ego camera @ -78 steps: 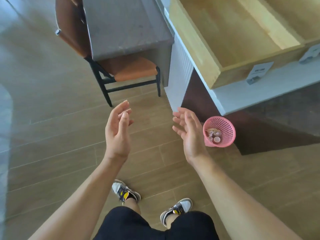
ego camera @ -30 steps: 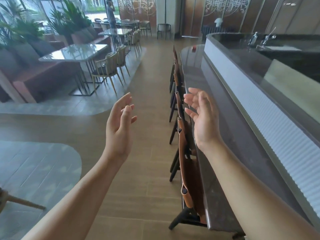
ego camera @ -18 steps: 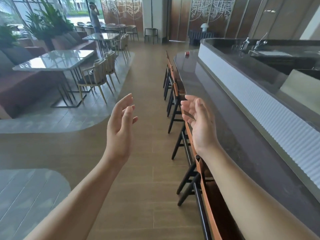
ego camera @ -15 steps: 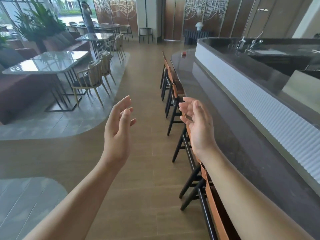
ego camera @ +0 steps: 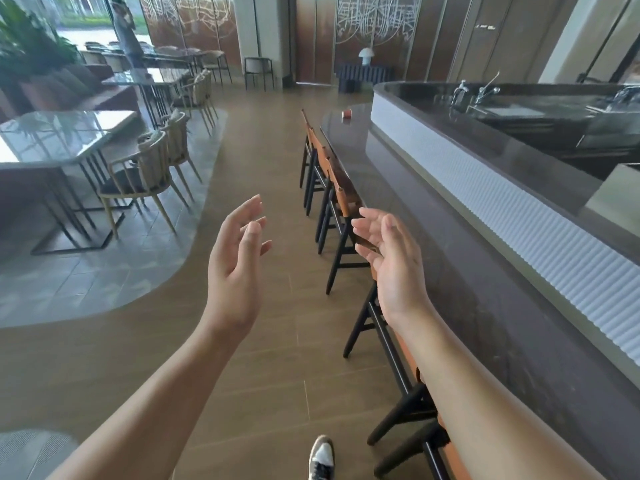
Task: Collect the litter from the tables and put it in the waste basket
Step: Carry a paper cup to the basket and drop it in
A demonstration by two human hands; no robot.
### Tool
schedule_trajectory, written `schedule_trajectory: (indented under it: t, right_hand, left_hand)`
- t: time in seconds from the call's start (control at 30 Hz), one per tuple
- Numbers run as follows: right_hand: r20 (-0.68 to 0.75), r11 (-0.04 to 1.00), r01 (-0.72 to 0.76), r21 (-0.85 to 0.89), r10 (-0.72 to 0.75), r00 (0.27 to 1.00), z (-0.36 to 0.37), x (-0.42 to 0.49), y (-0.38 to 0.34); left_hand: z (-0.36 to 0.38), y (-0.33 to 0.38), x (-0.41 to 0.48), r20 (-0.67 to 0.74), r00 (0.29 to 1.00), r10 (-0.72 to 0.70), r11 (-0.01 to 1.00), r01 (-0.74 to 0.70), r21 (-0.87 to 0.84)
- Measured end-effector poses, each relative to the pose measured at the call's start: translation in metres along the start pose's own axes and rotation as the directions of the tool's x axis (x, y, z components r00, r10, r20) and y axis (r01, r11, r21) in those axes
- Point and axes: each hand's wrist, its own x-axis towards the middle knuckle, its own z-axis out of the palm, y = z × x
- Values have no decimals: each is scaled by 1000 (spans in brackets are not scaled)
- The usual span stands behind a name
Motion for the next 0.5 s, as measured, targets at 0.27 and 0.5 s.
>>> schedule_trajectory:
  t: [0.27, 0.5]
  right_hand:
    - [2, 999, 13, 30, -13, 1000, 27, 152, 54]
    - [47, 1000, 14, 13, -15, 999, 49, 286, 95]
  left_hand:
    - [24, -71, 145, -10, 1000, 15, 1000, -15, 7]
    - [48, -130, 273, -36, 999, 21, 1000, -22, -17]
